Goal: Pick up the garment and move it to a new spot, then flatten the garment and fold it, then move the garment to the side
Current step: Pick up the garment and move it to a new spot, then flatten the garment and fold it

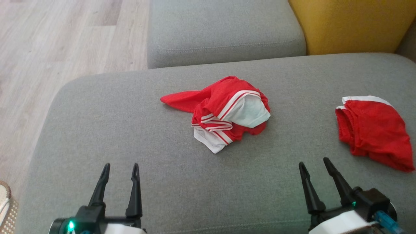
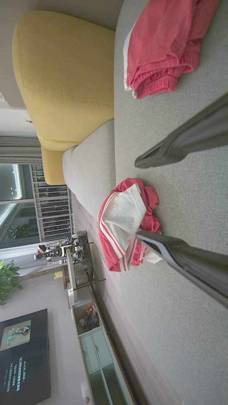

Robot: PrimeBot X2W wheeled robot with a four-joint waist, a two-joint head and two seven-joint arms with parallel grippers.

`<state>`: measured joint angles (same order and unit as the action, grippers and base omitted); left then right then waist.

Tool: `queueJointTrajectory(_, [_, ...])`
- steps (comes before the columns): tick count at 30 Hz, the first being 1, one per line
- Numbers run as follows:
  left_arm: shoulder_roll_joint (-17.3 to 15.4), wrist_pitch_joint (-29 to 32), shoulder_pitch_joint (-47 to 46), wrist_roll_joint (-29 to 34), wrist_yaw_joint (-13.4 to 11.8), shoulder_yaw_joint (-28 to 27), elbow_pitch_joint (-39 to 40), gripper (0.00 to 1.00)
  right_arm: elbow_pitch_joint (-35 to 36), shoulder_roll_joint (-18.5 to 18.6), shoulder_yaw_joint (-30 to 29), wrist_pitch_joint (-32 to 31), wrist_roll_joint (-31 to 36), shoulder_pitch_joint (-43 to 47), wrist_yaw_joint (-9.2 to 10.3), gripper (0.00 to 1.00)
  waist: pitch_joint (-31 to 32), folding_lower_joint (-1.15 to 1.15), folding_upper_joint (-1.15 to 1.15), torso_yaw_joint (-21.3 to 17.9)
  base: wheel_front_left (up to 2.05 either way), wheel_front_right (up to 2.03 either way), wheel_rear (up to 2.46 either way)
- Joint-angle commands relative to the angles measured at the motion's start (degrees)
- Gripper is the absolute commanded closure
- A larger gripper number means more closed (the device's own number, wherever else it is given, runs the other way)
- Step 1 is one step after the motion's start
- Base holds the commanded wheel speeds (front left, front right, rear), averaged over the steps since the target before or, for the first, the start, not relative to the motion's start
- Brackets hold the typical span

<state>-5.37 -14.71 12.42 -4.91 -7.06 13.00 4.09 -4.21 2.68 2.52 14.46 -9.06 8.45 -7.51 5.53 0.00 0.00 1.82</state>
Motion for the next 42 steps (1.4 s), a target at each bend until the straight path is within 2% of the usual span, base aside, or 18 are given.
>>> queueJointTrajectory(1, [0.70, -0.29, -1.79, 0.51, 0.12, -2.60, 1.83, 0.00, 2.00, 0.20, 1.52, 0.54, 0.41, -1.35, 0.02, 0.00, 0.27, 0.00, 0.00, -0.04, 0.00, 0.00, 0.00])
queueJointTrajectory(14, [1.90, -0.29, -0.51, 1.81, 1.80, -3.42, 0.26, 0.00, 1.86, 0.20, 2.35, 0.54, 0.42, -0.60, 0.02, 0.00, 1.31, 0.00, 0.00, -0.07, 0.00, 0.00, 0.00])
queueJointTrajectory(30, [2.36, -0.29, -0.60, 1.53, 2.57, -3.73, -1.00, 0.00, 2.03, 0.20, 2.90, 0.54, 0.97, -0.77, 0.02, 0.00, 0.65, 0.00, 0.00, -0.97, 0.00, 0.00, 0.00])
queueJointTrajectory(35, [2.41, -0.29, -1.73, 1.29, 4.64, -2.53, -3.10, 0.00, 2.44, 0.20, 3.20, 0.54, 1.53, -1.40, 0.02, 0.00, -0.72, 0.00, 0.00, -1.72, 0.00, 0.00, 0.00])
queueJointTrajectory(42, [2.43, -0.29, -8.93, 3.28, 10.24, 2.49, -11.38, 0.00, 2.77, 0.20, 3.87, 0.54, 2.81, -2.83, 0.02, 0.00, -4.57, 0.00, 0.00, -2.91, 0.00, 0.00, 0.00])
